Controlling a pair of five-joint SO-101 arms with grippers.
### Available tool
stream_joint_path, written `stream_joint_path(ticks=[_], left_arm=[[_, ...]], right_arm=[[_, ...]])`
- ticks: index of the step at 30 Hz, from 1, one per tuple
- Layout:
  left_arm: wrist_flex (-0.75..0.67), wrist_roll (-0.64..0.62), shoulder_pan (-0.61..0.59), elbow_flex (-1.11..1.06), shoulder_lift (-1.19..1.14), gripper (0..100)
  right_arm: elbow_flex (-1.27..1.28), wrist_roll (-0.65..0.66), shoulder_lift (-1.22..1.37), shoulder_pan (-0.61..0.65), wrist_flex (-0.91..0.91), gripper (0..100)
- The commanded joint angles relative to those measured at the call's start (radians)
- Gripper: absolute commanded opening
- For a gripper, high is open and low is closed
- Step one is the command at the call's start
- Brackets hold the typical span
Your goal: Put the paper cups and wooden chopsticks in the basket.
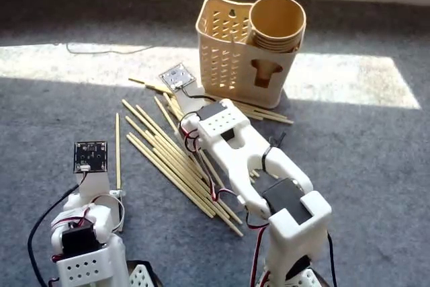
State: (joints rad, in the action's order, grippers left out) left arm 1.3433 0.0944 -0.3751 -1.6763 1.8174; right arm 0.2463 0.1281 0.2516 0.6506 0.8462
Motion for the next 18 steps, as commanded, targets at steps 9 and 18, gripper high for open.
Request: stream_joint_path(ticks=[9,18], left_arm=[[0.003,-0.006,0.001,-0.021,0.007,16],[0.003,-0.006,-0.004,-0.021,0.007,16]], right_arm=[[-0.111,0.012,-0.120,-0.019,0.159,1.2],[-0.105,0.005,-0.271,-0.077,0.213,0.5]])
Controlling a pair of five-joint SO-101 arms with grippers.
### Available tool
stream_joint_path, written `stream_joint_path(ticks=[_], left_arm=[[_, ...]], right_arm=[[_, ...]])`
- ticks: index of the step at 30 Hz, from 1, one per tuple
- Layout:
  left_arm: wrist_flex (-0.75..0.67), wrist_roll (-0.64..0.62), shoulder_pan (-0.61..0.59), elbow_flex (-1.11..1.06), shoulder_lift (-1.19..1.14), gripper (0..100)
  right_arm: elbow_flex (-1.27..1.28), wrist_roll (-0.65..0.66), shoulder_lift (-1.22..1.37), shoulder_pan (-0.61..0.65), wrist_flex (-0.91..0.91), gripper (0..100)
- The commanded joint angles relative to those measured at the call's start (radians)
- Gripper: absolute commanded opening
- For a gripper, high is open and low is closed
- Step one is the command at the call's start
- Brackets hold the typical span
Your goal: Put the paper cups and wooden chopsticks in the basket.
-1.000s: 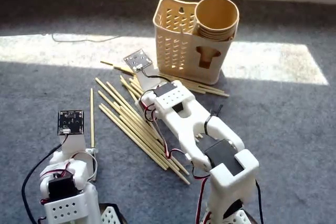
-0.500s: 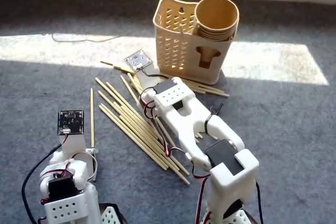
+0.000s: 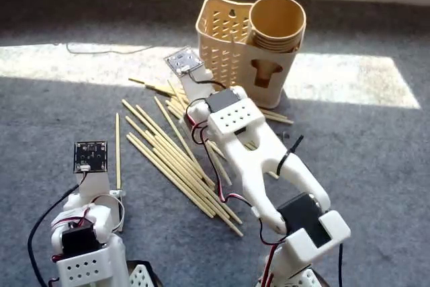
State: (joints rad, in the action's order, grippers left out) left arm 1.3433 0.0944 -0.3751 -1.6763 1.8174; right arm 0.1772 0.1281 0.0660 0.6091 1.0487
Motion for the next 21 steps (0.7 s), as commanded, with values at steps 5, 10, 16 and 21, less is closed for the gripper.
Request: stream_joint_path(ticks=[5,10,16,21], left_arm=[[0.003,-0.006,-0.004,-0.021,0.007,16],[0.003,-0.006,-0.004,-0.021,0.007,16],[0.003,-0.006,-0.004,-0.021,0.007,16],[0.003,-0.006,-0.004,-0.021,0.007,16]], right_arm=[[0.005,0.003,-0.157,-0.047,0.004,0.5],[0.016,-0.152,-0.249,-0.047,0.002,0.5],[0.018,-0.235,-0.312,-0.047,0.002,0.5],[0.018,-0.236,-0.354,-0.047,0.002,0.5]])
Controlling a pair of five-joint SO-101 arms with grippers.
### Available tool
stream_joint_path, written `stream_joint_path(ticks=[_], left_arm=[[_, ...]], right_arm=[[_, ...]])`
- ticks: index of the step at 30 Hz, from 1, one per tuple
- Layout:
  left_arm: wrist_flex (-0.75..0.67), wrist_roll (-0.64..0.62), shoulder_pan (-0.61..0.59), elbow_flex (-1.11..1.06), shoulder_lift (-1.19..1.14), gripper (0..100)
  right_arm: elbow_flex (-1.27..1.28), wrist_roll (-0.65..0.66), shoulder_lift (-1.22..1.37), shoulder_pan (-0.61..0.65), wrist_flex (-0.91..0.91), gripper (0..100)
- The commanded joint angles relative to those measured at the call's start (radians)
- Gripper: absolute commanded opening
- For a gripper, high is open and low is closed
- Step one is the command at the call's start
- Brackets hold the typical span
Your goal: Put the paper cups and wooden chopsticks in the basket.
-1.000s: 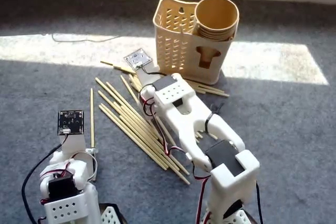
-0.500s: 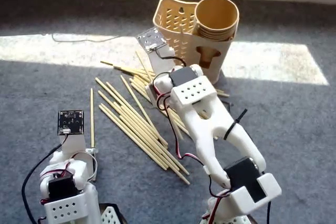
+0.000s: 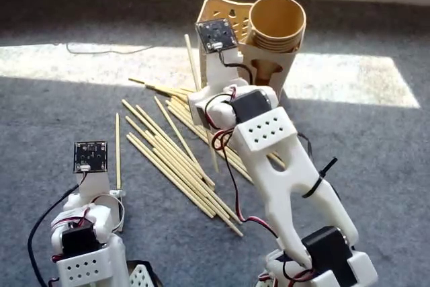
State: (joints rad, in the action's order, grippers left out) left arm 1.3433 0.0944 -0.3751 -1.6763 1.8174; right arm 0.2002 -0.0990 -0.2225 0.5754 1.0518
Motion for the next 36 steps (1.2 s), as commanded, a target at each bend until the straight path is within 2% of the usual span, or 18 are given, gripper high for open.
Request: stream_joint_path(ticks=[1,6,15,27,32,36], left_arm=[[0.003,-0.006,-0.005,-0.021,0.007,16],[0.003,-0.006,-0.005,-0.021,0.007,16],[0.005,-0.006,-0.005,-0.021,0.007,16],[0.005,-0.006,-0.007,-0.021,0.007,16],[0.005,-0.006,-0.007,-0.021,0.007,16],[0.005,-0.006,-0.007,-0.021,0.007,16]], right_arm=[[-0.005,-0.009,-0.079,-0.013,-0.001,0.5],[-0.004,-0.012,-0.163,-0.015,-0.033,0.5],[-0.004,-0.012,-0.213,-0.018,-0.231,0.5],[-0.004,-0.012,-0.211,-0.136,-0.553,0.5],[0.033,-0.012,-0.208,-0.199,-0.769,0.5],[0.179,-0.006,-0.208,-0.214,-1.095,0.5]])
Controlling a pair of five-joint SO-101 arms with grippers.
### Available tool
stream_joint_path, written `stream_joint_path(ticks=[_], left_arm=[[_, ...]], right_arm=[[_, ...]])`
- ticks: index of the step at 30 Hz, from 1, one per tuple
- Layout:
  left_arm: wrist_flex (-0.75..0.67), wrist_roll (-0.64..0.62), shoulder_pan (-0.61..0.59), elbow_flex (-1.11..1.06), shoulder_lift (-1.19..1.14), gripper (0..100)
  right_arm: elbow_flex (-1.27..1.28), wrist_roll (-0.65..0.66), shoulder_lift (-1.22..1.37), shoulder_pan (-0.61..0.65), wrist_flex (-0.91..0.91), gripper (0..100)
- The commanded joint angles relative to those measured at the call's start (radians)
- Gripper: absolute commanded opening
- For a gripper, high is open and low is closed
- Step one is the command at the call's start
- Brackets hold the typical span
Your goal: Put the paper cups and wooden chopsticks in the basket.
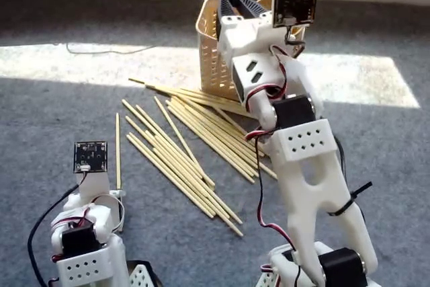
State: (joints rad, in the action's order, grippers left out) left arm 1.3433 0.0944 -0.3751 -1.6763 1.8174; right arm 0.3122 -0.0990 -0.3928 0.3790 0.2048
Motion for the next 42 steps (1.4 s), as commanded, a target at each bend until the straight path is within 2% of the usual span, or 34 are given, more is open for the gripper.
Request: stream_joint_path(ticks=[1,5,8,17,23,28,31,38,42], left_arm=[[0.005,-0.006,-0.007,-0.021,0.007,16],[0.005,-0.006,-0.007,-0.021,0.007,16],[0.005,-0.006,-0.007,-0.021,0.007,16],[0.005,-0.006,-0.008,-0.021,0.007,16],[0.005,-0.006,-0.008,-0.021,0.007,16],[0.005,-0.006,-0.010,-0.021,0.007,16],[0.005,-0.006,-0.050,-0.021,0.007,16],[0.005,-0.006,-0.082,-0.021,0.007,16],[0.005,-0.006,-0.082,-0.021,0.007,16]], right_arm=[[0.116,-0.006,-0.038,-0.025,-0.338,0.5],[0.309,0.017,-0.036,-0.044,-0.699,0.5],[0.406,0.101,-0.036,-0.044,-0.825,0.5],[0.433,0.133,-0.019,-0.044,-0.966,0.5],[0.430,0.137,0.139,-0.044,-1.115,0.5],[0.433,0.302,0.280,-0.044,-1.288,0.5],[0.441,0.347,0.328,-0.028,-1.377,0.5],[0.530,0.347,0.340,-0.024,-1.388,0.8],[0.588,0.347,0.335,-0.024,-1.386,9.1]])
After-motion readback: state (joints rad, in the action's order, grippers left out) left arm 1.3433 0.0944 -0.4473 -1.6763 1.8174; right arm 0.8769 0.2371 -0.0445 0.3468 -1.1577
